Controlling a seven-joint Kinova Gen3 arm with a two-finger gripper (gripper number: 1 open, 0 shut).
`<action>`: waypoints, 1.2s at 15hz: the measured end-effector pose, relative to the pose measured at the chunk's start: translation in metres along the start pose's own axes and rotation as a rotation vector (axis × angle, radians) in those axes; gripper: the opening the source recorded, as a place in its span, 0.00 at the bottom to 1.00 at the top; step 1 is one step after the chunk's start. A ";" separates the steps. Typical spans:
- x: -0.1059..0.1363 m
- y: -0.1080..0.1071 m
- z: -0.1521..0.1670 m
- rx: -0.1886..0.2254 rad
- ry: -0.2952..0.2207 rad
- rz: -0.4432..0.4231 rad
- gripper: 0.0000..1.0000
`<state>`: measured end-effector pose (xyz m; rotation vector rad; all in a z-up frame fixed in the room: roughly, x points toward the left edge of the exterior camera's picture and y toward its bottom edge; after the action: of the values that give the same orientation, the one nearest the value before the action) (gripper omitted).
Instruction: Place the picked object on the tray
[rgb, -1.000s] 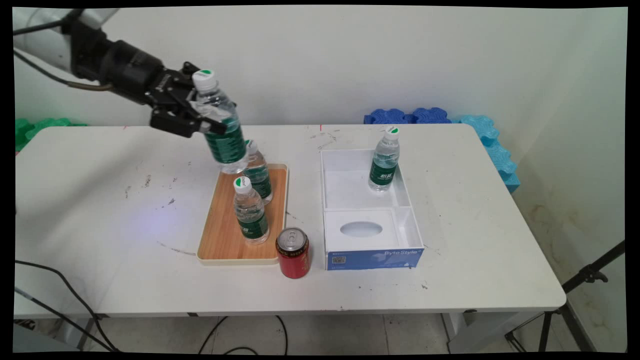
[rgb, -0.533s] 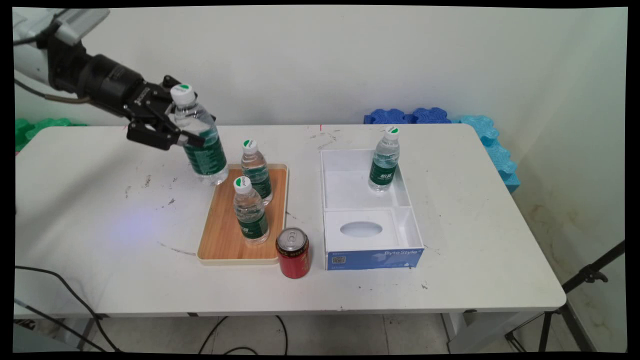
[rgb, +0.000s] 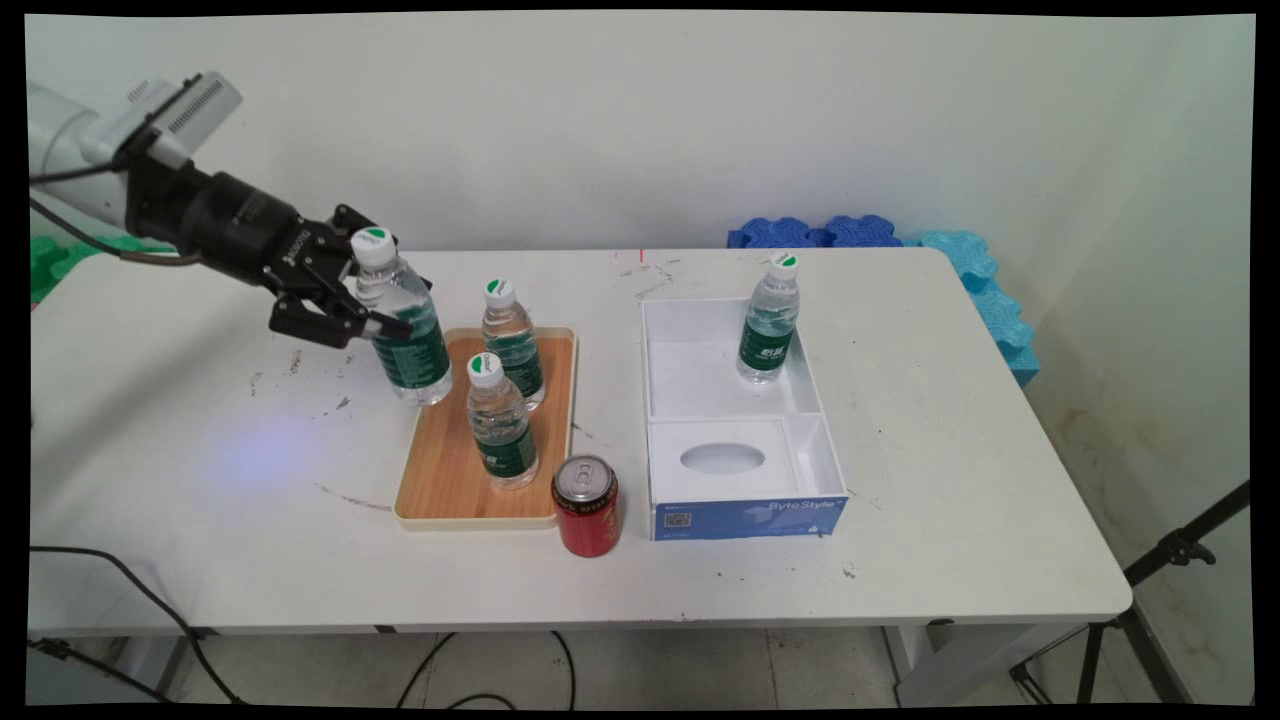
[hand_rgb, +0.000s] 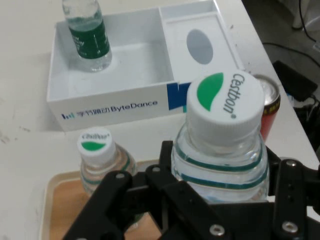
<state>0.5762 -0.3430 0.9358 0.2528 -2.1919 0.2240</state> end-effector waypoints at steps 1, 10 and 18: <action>-0.005 0.001 0.003 0.001 -0.005 0.001 0.00; -0.047 0.009 0.039 -0.004 -0.051 0.029 0.00; -0.072 0.012 0.074 0.020 -0.065 0.016 0.00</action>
<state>0.5577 -0.3434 0.8337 0.2571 -2.2579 0.2503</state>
